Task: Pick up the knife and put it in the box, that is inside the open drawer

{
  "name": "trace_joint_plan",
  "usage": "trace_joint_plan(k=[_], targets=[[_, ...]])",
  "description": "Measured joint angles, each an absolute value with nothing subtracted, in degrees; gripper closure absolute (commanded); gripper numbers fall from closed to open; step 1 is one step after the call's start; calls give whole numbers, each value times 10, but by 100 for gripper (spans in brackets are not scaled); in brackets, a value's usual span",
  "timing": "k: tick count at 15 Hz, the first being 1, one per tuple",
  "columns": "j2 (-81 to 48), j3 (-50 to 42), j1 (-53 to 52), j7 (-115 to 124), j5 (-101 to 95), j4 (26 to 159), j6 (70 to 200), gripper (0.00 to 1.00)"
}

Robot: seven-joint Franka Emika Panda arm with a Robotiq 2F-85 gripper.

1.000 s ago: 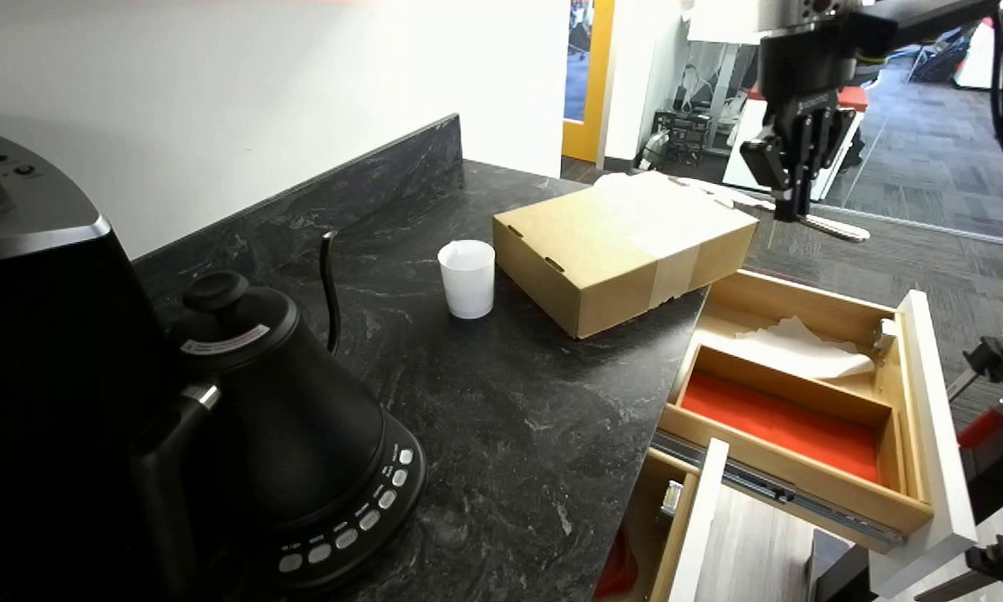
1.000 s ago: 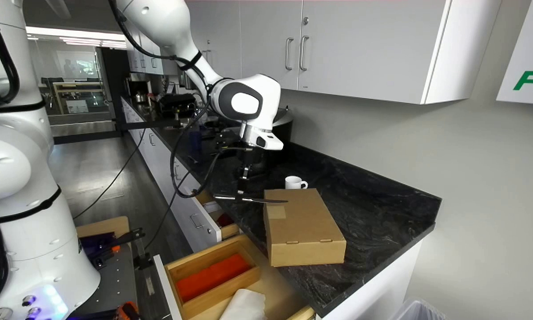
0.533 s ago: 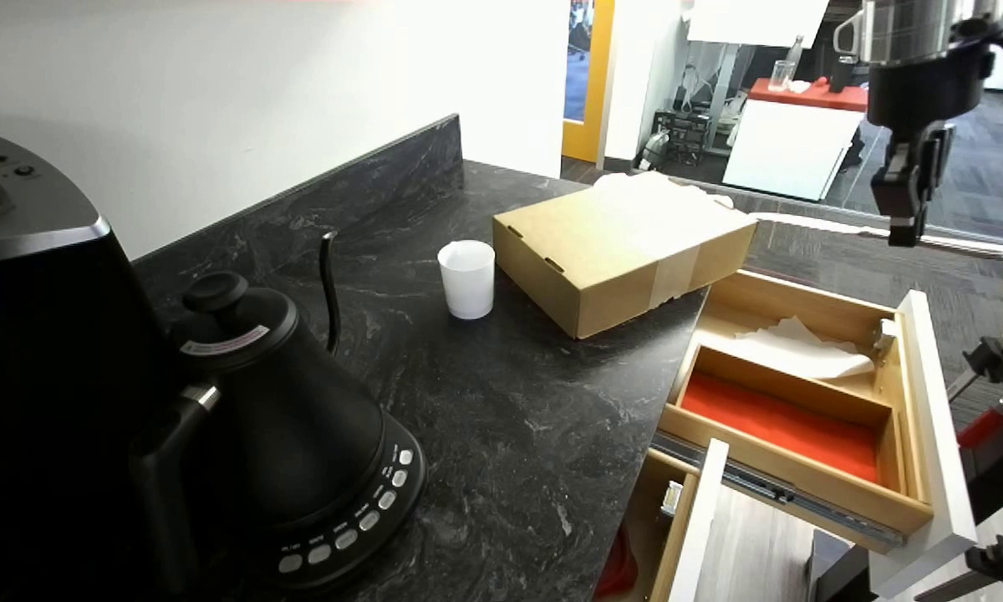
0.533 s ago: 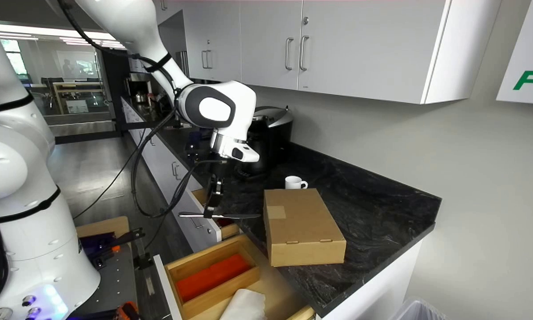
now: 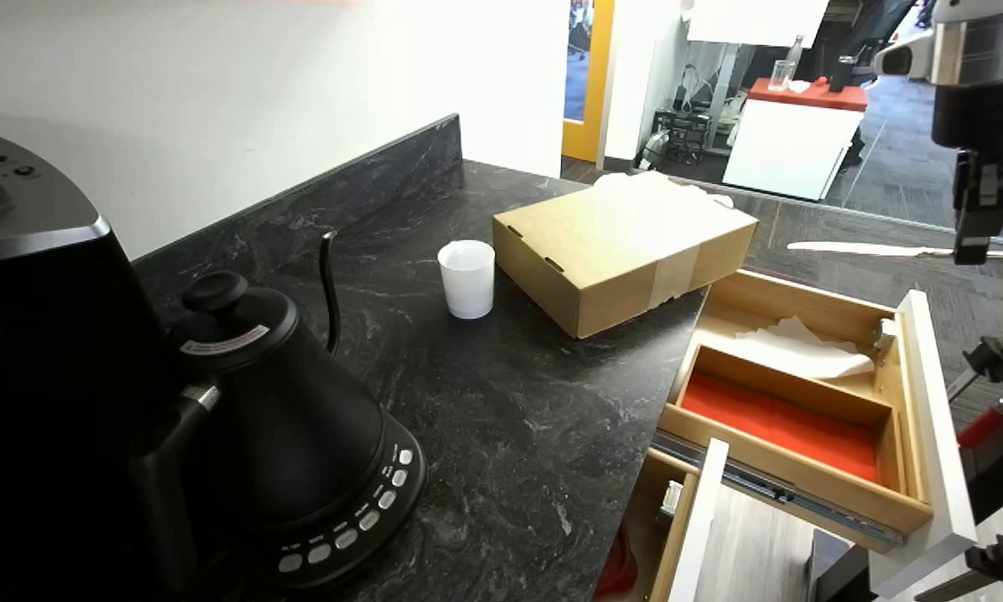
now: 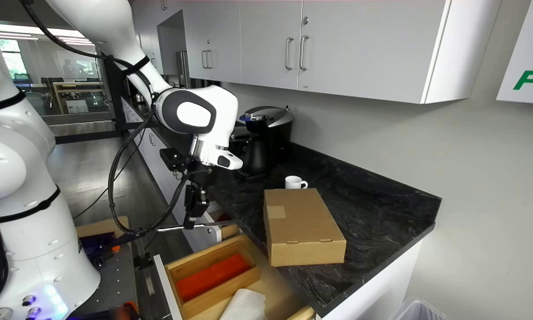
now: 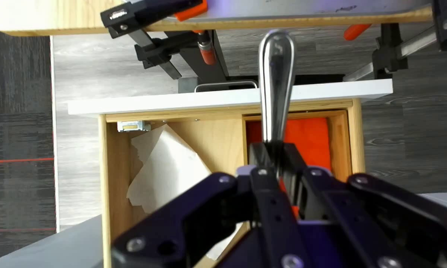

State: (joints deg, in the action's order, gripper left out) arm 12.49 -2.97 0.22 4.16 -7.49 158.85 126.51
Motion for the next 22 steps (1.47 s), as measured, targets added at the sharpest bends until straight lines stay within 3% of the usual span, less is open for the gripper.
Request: trace_joint_plan(k=[22], targets=[[26, 15, -15, 1, -32, 1548, 1374, 94]])
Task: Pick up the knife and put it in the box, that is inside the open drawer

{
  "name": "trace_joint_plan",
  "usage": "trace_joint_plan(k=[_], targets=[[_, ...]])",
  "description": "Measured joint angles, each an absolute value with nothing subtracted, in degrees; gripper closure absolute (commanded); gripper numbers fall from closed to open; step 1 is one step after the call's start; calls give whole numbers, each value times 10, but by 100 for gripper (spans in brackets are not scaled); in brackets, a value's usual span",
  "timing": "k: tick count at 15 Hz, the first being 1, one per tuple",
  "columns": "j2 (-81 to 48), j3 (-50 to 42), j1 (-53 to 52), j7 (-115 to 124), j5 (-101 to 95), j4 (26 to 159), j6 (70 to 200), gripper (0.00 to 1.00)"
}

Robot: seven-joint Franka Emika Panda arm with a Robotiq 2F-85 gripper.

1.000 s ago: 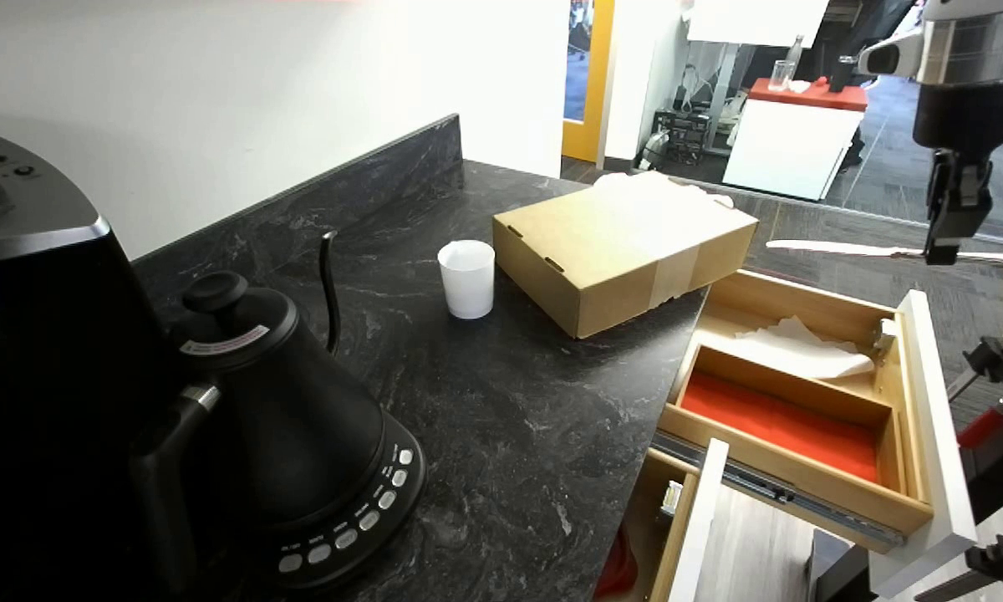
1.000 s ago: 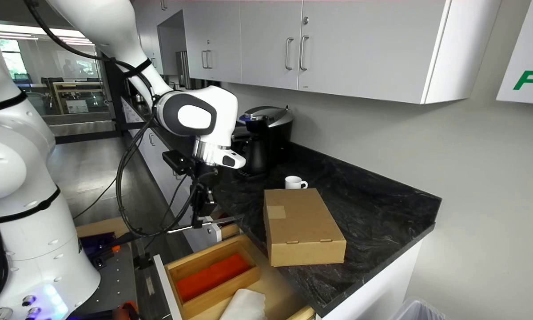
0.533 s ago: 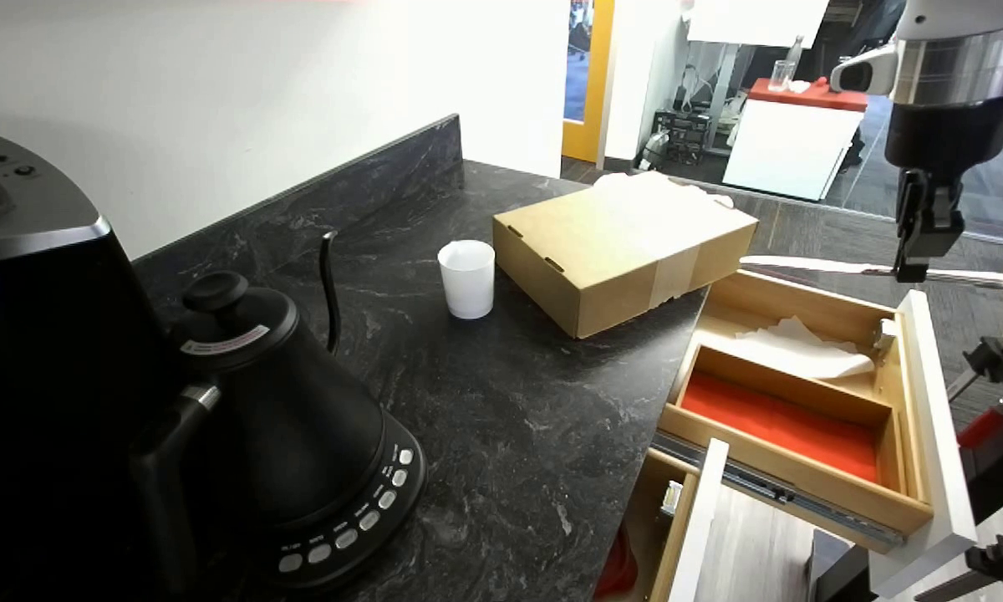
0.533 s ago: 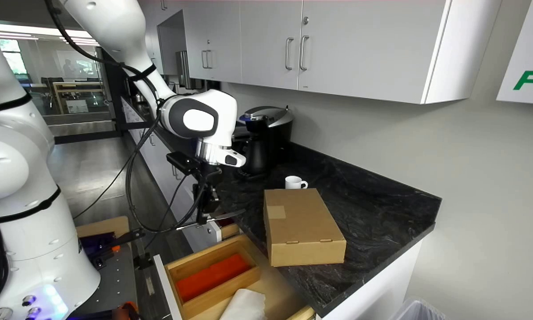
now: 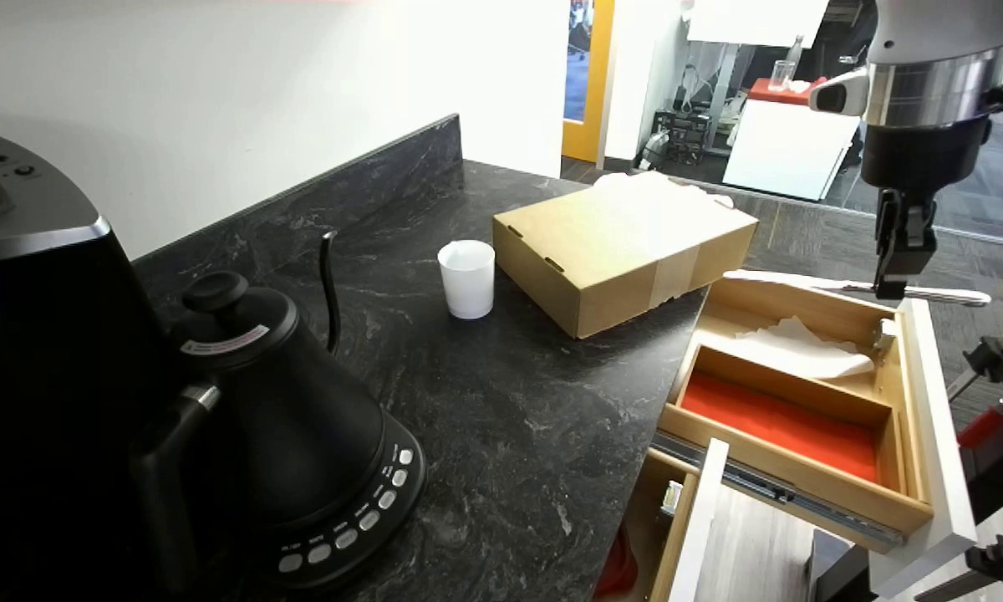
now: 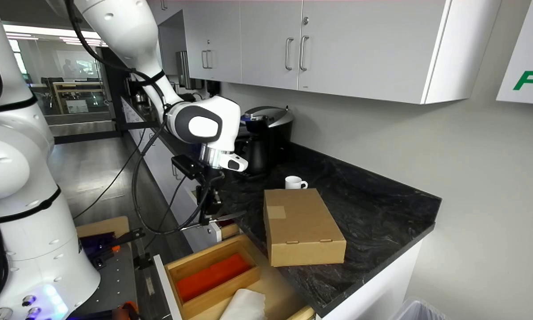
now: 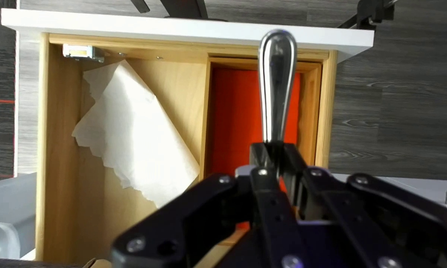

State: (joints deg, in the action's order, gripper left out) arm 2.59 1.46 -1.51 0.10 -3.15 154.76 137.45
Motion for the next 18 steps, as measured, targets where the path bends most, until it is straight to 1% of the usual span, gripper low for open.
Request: trace_joint_plan(k=[4, 5, 6, 12, 15, 16, 18], targets=[[9, 15, -15, 1, -18, 1543, 1388, 94], [5, 15, -15, 1, -14, 1542, 1390, 61], [2, 15, -15, 1, -12, 1540, 1391, 60], [-5, 15, -15, 4, 21, 1532, 1395, 23], [19, 9, -13, 3, 49, 1522, 1399, 5], [36, 4, -10, 3, 60, 1521, 1399, 0], [68, -13, 2, 8, 70, 1523, 1398, 0]])
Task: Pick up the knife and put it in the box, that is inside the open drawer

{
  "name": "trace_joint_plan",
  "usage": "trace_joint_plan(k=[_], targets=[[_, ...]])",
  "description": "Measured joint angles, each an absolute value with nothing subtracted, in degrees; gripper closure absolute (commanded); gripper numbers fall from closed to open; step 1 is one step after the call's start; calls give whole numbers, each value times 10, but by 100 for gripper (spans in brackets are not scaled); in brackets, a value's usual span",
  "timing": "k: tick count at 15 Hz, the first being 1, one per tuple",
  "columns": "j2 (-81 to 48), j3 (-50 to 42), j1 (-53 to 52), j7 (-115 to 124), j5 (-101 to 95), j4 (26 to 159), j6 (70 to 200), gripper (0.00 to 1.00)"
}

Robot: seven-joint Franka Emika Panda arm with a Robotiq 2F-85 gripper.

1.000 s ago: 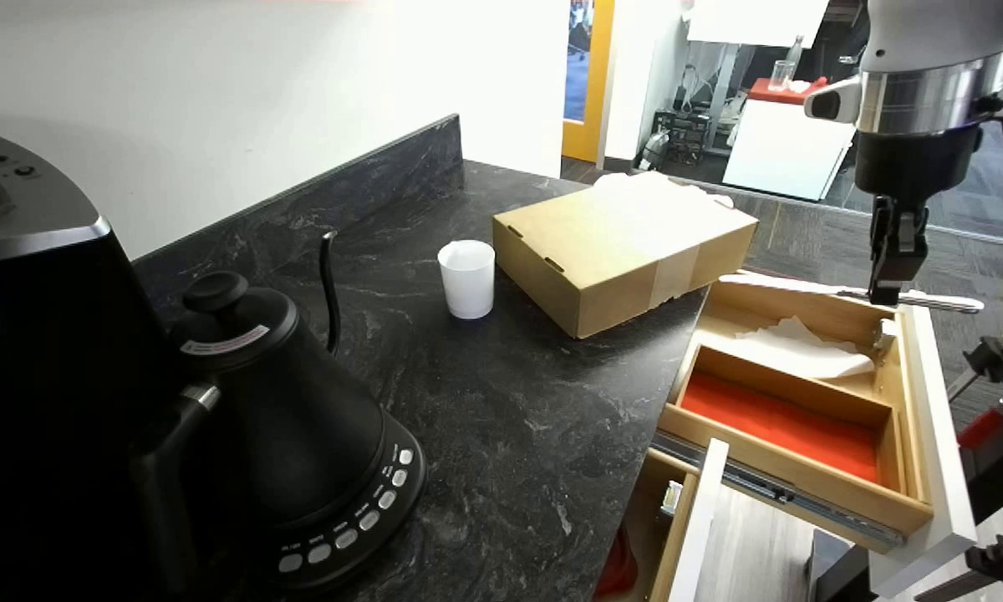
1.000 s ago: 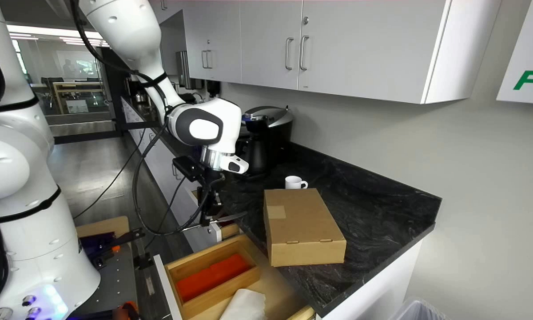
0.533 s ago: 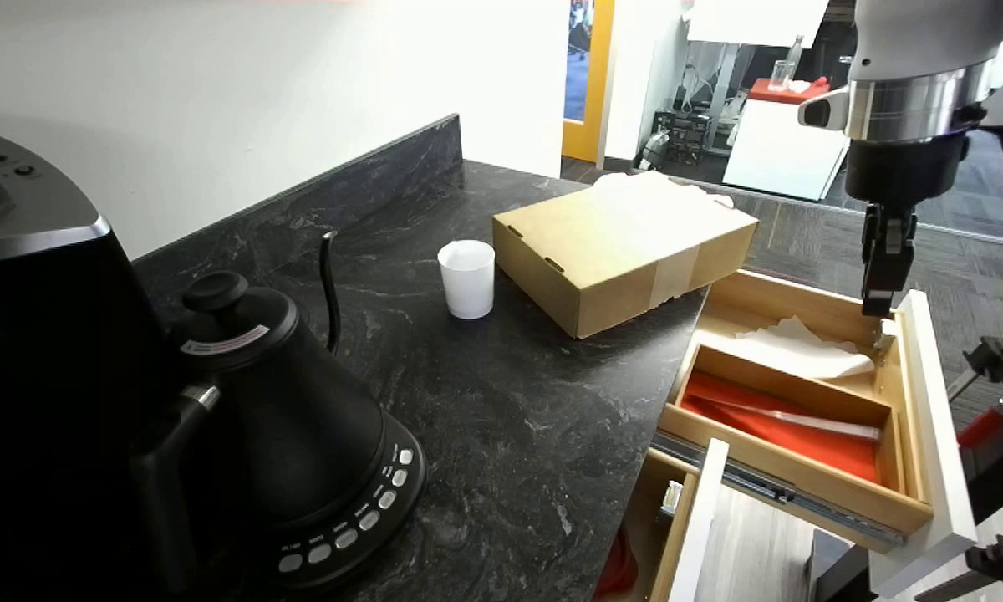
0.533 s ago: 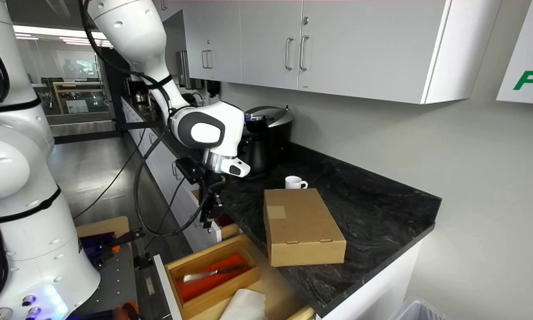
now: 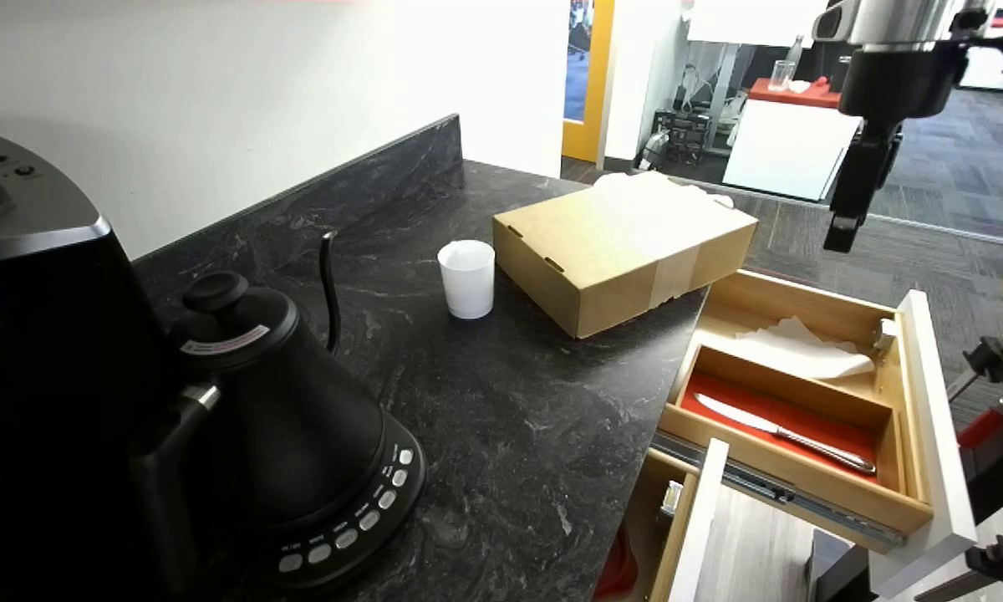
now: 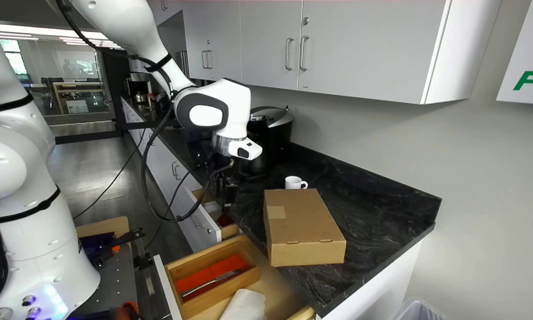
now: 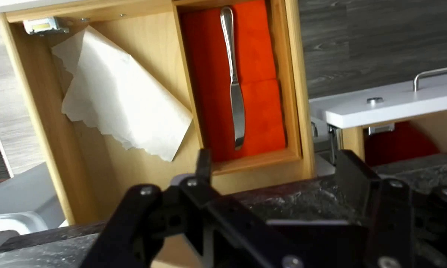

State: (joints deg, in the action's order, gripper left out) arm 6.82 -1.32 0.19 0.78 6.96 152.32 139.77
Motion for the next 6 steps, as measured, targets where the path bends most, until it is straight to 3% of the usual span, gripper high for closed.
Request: trace_joint_plan(k=[1, 6], targets=[[80, -24, 12, 15, 70, 1527, 1397, 3], [95, -51, 46, 29, 67, 1544, 1397, 0]])
